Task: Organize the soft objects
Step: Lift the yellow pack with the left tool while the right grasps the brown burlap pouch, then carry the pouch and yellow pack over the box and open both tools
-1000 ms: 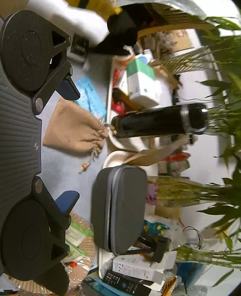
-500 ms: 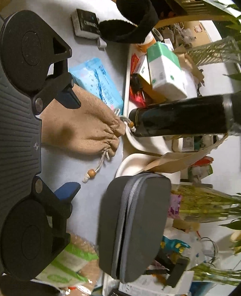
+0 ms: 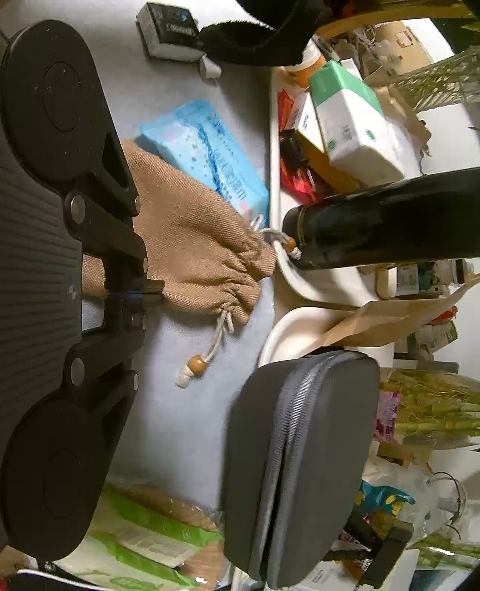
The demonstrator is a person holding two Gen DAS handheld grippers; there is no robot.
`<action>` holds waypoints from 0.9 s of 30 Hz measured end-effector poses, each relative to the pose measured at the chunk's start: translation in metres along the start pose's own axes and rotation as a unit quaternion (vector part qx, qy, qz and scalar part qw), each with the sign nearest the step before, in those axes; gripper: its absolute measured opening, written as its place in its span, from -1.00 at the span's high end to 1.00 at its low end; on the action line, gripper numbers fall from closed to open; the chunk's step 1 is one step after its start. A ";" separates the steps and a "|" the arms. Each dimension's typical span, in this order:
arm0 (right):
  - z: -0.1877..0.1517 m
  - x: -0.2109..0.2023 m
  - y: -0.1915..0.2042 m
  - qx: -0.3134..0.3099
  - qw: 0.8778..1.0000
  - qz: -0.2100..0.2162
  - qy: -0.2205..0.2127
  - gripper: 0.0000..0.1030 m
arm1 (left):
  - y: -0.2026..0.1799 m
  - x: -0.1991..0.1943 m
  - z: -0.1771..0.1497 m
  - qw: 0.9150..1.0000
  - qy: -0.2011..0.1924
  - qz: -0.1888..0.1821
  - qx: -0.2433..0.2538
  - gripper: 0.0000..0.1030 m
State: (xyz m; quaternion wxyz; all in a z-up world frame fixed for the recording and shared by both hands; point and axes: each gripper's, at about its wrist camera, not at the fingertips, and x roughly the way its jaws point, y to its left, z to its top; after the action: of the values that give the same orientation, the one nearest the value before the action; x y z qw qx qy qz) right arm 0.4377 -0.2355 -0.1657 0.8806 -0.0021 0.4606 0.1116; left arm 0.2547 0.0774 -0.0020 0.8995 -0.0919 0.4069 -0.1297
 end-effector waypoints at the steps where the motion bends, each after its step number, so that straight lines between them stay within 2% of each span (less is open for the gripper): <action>1: 0.002 -0.006 0.000 -0.001 1.000 0.000 -0.004 0.95 | -0.002 -0.001 0.000 1.000 0.000 -0.002 0.002 -0.19; 9: 0.011 -0.055 0.002 0.004 0.999 0.016 -0.044 0.95 | -0.015 -0.010 -0.007 1.000 0.003 -0.013 0.007 -0.19; 16: 0.007 -0.126 0.003 -0.004 0.994 0.039 -0.102 0.96 | -0.034 -0.019 -0.014 0.999 0.002 -0.029 0.019 -0.19; 22: -0.004 -0.176 0.009 -0.035 0.991 0.039 -0.124 0.96 | -0.050 -0.026 -0.019 0.999 0.004 -0.038 0.031 -0.19; 27: -0.010 -0.214 0.009 -0.036 0.989 0.046 -0.138 0.96 | -0.063 -0.036 -0.022 0.998 0.007 -0.040 0.038 -0.19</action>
State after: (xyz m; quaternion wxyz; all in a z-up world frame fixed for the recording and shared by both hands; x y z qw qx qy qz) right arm 0.3102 -0.2693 0.0029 0.9291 0.0033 0.3295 0.1677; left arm 0.2052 0.0273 0.0258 0.8939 -0.0724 0.4036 -0.1814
